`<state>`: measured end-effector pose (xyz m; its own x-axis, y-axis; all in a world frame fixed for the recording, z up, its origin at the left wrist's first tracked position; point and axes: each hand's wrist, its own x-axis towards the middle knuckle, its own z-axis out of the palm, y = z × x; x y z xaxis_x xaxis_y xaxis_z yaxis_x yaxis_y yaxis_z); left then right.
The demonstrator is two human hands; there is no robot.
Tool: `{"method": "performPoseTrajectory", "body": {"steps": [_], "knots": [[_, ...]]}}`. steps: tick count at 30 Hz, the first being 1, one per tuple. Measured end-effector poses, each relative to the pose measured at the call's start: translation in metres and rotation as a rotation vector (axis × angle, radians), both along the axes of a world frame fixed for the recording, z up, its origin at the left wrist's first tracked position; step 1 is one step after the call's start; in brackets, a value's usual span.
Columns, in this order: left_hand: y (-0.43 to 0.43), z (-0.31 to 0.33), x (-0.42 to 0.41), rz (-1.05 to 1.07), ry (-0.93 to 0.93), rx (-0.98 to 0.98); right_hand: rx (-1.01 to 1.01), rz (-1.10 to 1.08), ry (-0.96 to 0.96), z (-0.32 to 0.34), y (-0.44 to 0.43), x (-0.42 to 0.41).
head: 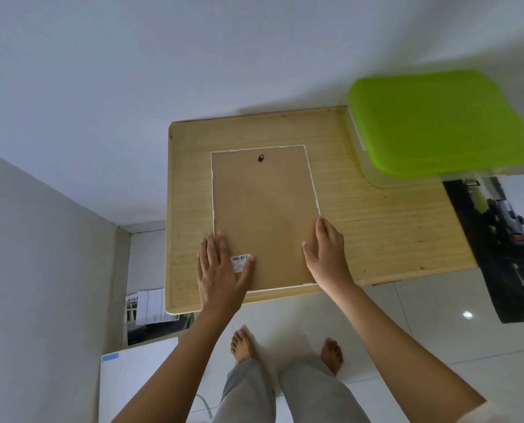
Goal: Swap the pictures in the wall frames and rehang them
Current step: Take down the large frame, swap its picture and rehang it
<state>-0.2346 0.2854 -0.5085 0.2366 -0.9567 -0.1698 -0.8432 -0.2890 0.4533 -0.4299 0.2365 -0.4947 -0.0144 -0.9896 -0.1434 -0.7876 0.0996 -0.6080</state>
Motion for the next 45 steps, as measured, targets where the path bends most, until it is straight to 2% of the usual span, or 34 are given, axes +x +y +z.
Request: {"method": "performPoseTrajectory", "body": {"steps": [2, 5, 13, 19, 22, 26, 29, 34, 37, 40, 43, 45], "knots": [[0.001, -0.004, 0.001, -0.003, 0.008, -0.010, -0.041, -0.037, 0.019, -0.004, 0.003, 0.007], [0.003, -0.006, 0.002, -0.007, 0.028, -0.038, -0.031, -0.105, -0.061, -0.003, 0.001, 0.010], [0.004, -0.005, 0.003, 0.010, 0.074, -0.050, 0.082, -0.212, -0.474, 0.010, -0.004, -0.004], [-0.006, 0.006, 0.004, 0.030, 0.178, -0.054, -0.034, -0.185, -0.609, 0.040, -0.017, -0.005], [-0.034, 0.028, -0.005, -0.026, 0.320, -0.158, -0.123, -0.103, -0.694, 0.063, -0.027, 0.007], [-0.088, 0.097, -0.021, -0.127, 0.595, -0.371, -0.358, 0.092, -0.569, 0.102, -0.039, 0.021], [-0.118, 0.163, -0.025, -0.066, 0.764, -0.503, -0.573, 0.249, -0.404, 0.132, -0.048, 0.027], [-0.135, 0.226, -0.016, -0.027, 0.857, -0.660, -0.769, 0.503, -0.154, 0.170, -0.059, 0.041], [-0.133, 0.237, -0.005, 0.042, 0.752, -0.670, -0.732, 0.538, -0.205, 0.179, -0.061, 0.055], [-0.124, 0.241, 0.013, 0.161, 0.728, -0.659, -0.526, 0.555, -0.360, 0.180, -0.053, 0.082], [-0.122, 0.233, 0.039, 0.256, 0.820, -0.647, -0.426, 0.562, -0.425, 0.174, -0.044, 0.100], [-0.120, 0.232, 0.057, 0.264, 0.839, -0.686, -0.454, 0.584, -0.361, 0.173, -0.045, 0.100]]}}
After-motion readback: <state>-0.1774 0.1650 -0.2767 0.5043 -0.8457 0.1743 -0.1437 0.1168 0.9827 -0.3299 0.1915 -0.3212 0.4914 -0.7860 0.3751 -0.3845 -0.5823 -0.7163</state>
